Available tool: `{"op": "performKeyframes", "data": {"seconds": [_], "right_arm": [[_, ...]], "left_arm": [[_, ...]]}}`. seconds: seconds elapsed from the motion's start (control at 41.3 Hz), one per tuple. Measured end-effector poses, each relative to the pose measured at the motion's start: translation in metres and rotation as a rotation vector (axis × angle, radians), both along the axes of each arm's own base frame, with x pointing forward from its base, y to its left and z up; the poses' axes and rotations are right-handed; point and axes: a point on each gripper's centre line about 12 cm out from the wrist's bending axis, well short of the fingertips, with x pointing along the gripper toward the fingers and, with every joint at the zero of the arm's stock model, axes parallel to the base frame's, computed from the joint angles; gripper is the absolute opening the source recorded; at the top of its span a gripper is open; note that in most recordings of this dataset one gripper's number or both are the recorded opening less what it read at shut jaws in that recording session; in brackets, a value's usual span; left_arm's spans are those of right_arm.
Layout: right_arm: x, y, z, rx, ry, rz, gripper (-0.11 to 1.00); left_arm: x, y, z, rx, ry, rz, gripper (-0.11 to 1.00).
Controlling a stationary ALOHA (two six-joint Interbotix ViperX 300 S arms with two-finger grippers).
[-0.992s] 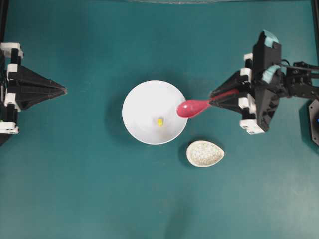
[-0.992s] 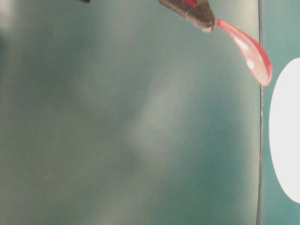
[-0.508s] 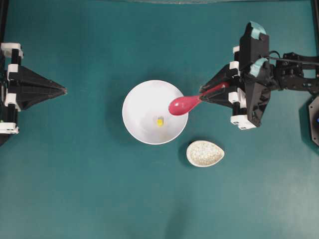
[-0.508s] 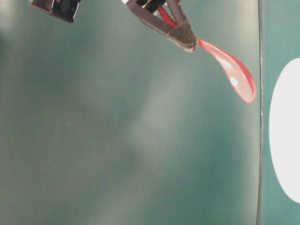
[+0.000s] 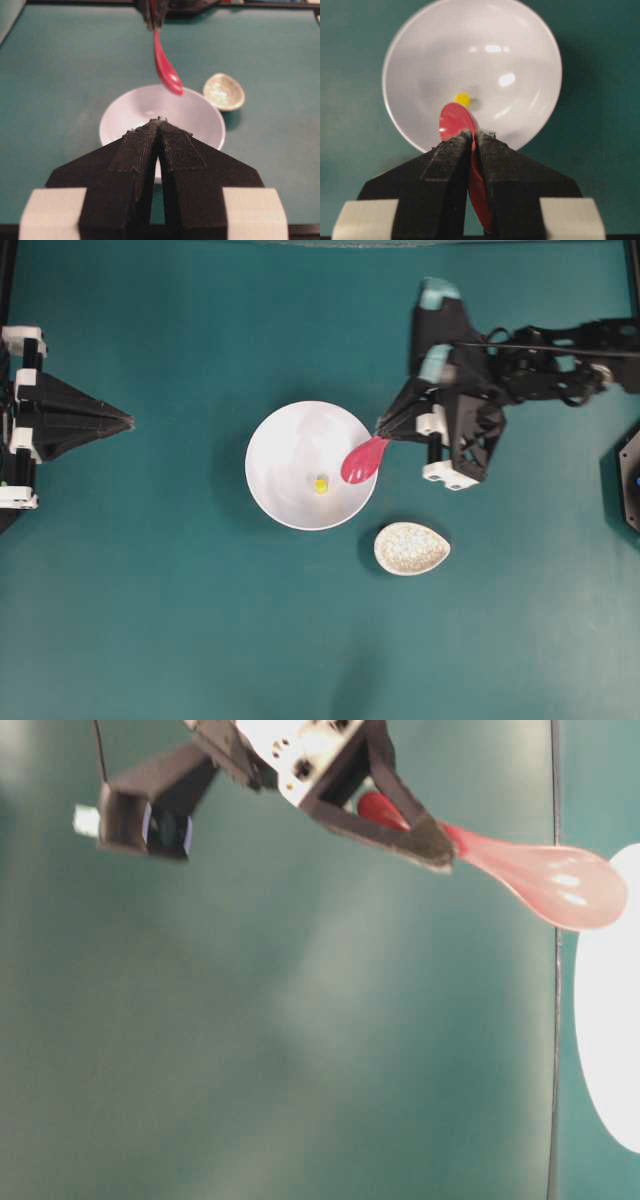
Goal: Scoop the yellow hexagonal prism block from the bowl with a spoon using the right arm.
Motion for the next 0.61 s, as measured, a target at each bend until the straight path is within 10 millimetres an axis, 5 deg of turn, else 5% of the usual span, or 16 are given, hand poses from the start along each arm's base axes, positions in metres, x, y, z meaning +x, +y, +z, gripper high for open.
{"op": "performKeyframes", "data": {"seconds": [0.315,0.605], "right_arm": [[0.014,0.001,0.014,-0.008,0.066,0.062,0.06],[-0.002,0.008,0.035,0.022,0.096,0.091,0.06]], "left_arm": [[0.000,0.000,0.000,-0.002,0.000,-0.001,0.00],[0.000,0.000,-0.001,0.001,0.002,-0.002,0.00]]}}
